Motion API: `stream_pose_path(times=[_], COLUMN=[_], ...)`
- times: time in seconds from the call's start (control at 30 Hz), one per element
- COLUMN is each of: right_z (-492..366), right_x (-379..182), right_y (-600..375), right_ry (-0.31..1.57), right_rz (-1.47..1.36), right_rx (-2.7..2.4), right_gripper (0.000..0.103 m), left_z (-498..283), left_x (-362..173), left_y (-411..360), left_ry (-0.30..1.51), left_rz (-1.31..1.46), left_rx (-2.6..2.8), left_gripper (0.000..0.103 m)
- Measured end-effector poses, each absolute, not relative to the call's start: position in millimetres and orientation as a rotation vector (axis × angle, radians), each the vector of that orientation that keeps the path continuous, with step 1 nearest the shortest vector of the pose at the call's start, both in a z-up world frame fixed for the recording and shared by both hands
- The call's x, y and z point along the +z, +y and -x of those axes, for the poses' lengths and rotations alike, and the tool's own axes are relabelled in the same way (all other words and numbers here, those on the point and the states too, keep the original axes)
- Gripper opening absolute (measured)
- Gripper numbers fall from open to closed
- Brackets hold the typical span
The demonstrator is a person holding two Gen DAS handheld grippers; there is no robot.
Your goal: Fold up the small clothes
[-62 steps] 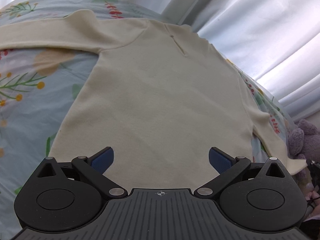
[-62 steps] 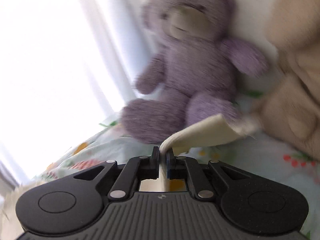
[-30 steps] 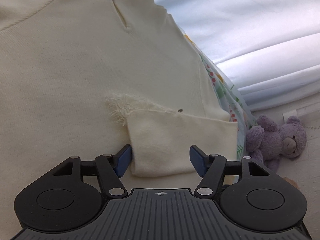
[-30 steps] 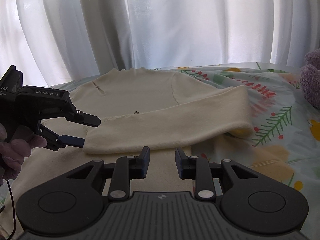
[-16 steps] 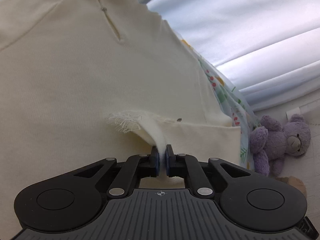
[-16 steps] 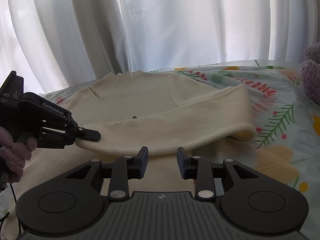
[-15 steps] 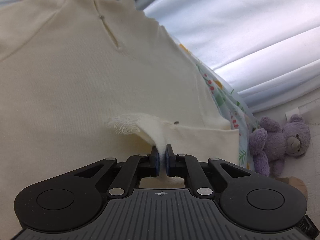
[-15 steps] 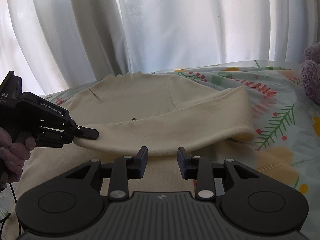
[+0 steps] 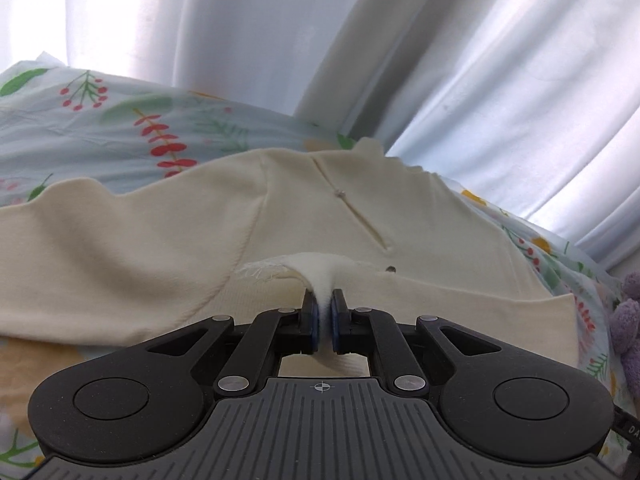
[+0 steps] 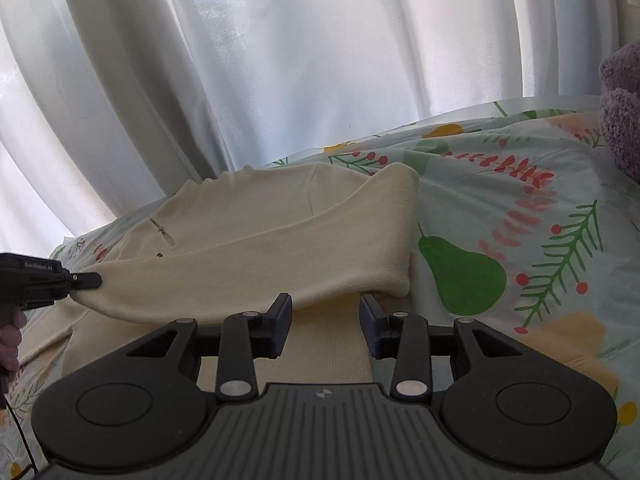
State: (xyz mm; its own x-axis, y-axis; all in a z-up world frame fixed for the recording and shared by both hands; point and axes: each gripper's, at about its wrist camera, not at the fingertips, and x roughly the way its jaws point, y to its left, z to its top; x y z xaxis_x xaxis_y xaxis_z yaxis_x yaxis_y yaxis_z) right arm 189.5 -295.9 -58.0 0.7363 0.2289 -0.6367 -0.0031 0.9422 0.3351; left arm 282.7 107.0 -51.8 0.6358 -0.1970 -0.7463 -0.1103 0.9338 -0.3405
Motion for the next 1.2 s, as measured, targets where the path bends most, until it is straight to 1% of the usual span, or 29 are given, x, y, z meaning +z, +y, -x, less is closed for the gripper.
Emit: stream_pose_path(times=[0.2,0.5,0.8,0.9,0.97,1.07,1.1,1.13,1.2], right_z=[-206,-229,-255,-265,-273,-281,-283,-285,-286], right_x=[-62,-61,-71,-74,-77,-80,-80,-80,-80], right_y=[-309,-301,-296,-295,-293,-289,-288,-286,-283], right_ry=[0.754,0.742,0.781,0.792,0.801,0.81,0.809,0.807,0.796], right_rz=[-0.395,-0.315,-0.263,-0.258,-0.248,-0.215,-0.2,-0.179,-0.135], right_rx=[0.071,0.044,0.052,0.058,0.058,0.057,0.057,0.056,0.049], right_gripper=[0.037,0.036,0.036,0.036,0.033,0.027,0.022,0.014,0.009], left_z=[-281,-286,-289,-290,-292,-297,-298,-300,-302], left_x=[-61,-55,-64,-68,-70,-72,-72,-72,-72], left_y=[115,114,114,115,116,117,117,117,116], left_ry=[0.877,0.808,0.798,0.8,0.804,0.814,0.817,0.814,0.804], left_rz=[0.389,0.26,0.12,0.128,0.142,0.184,0.2,0.213,0.225], left_rx=[-0.046,-0.01,0.068,0.057,0.046,0.01,0.003,-0.001,0.001], left_gripper=[0.008,0.008,0.009,0.013,0.014,0.014,0.013,0.013,0.009])
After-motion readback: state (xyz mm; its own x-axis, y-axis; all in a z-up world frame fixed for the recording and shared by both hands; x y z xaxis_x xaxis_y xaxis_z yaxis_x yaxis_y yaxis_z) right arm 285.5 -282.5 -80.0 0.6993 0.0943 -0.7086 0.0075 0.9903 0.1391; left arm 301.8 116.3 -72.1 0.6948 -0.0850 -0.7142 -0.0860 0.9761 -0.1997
